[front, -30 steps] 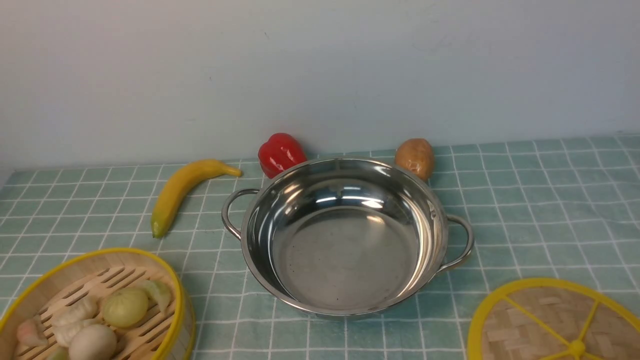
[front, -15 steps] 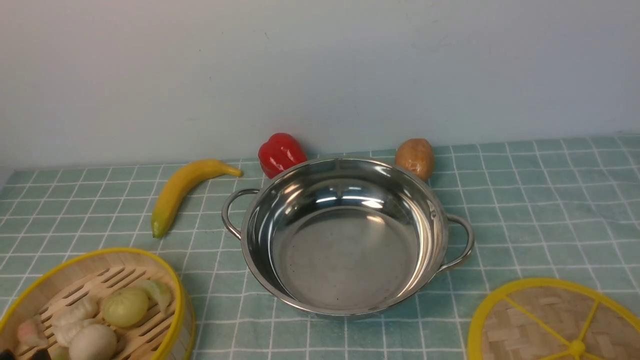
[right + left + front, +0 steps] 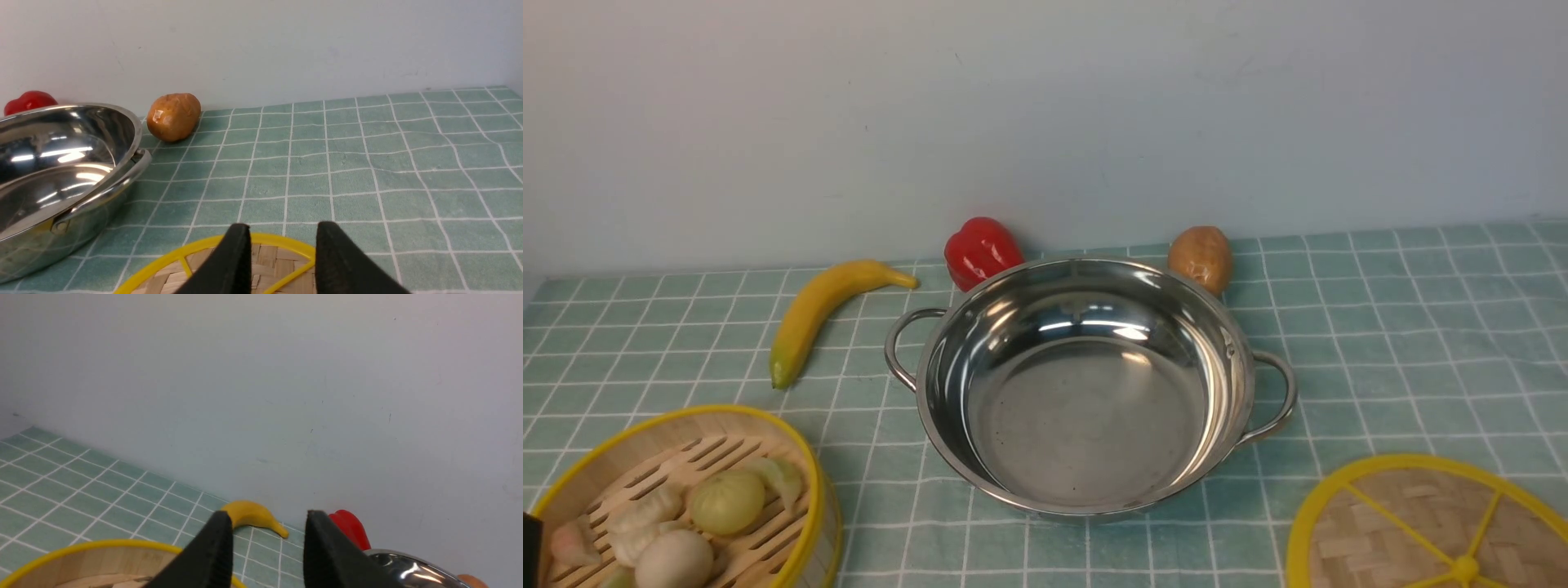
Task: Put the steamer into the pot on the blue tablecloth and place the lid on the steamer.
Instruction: 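Grasp the rim of the steamer basket holding the buns with the left gripper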
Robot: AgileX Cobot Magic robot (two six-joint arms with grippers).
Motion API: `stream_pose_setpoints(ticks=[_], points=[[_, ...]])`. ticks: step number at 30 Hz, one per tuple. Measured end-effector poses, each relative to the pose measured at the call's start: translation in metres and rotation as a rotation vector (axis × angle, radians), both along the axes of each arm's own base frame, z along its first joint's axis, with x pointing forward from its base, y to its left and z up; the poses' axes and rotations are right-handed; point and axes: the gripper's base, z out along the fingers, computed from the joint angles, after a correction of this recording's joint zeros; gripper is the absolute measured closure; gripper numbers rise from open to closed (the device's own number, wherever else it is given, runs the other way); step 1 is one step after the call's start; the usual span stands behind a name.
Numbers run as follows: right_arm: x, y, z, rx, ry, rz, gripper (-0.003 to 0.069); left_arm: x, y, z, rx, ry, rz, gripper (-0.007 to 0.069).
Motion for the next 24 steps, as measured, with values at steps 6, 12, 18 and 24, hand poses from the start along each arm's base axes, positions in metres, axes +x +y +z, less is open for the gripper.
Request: stream_pose_setpoints(ticks=[6, 12, 18, 24], points=[[0.000, 0.000, 0.000, 0.002, 0.000, 0.000, 0.0416, 0.000, 0.000, 0.000, -0.061, -0.008, -0.002, 0.0382], [0.000, 0.000, 0.000, 0.002, 0.000, 0.000, 0.0416, -0.009, -0.002, 0.042, -0.060, -0.107, -0.026, 0.0382], [0.000, 0.000, 0.000, 0.002, 0.000, 0.000, 0.0416, -0.022, -0.016, 0.110, 0.218, 0.023, -0.148, 0.0382], [0.000, 0.000, 0.000, 0.001, 0.000, 0.000, 0.0416, -0.004, -0.024, 0.126, 0.418, 0.411, -0.340, 0.0382]])
